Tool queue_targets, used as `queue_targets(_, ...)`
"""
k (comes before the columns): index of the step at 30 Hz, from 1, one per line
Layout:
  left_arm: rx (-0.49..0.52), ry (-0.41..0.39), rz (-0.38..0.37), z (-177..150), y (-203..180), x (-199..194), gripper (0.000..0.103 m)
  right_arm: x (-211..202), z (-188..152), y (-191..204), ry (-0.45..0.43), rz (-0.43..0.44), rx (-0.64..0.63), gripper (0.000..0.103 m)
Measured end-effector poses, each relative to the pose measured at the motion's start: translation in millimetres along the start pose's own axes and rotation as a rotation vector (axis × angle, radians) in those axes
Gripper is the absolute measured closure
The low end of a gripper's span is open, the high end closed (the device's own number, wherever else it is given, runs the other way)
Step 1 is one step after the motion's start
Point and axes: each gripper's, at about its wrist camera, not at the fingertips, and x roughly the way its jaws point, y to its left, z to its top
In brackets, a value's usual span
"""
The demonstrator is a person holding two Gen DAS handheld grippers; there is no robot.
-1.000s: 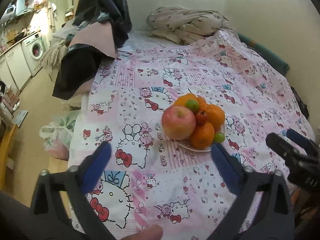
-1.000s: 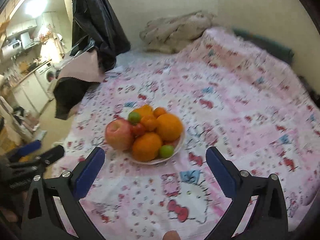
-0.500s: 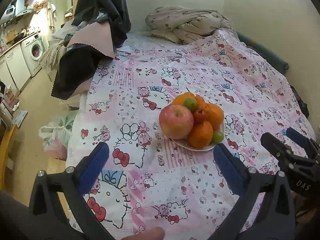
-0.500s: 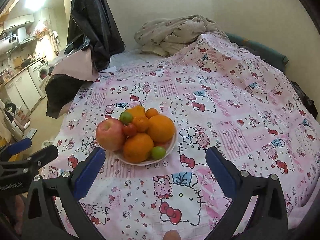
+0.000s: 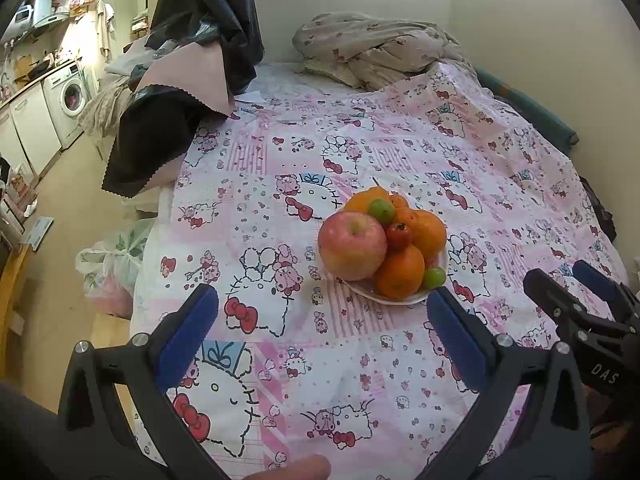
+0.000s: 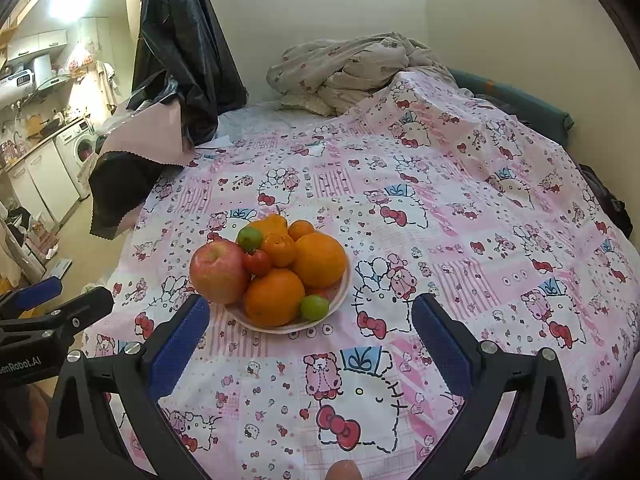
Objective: Organize fruits
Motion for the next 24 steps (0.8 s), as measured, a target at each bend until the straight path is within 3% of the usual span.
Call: queue_targets(24, -0.009, -0.001, -0.011, 4.7, 2.5, 0.0, 0.0, -0.8, 1.6, -2.7, -0.006, -0.009, -0.002, 0.0)
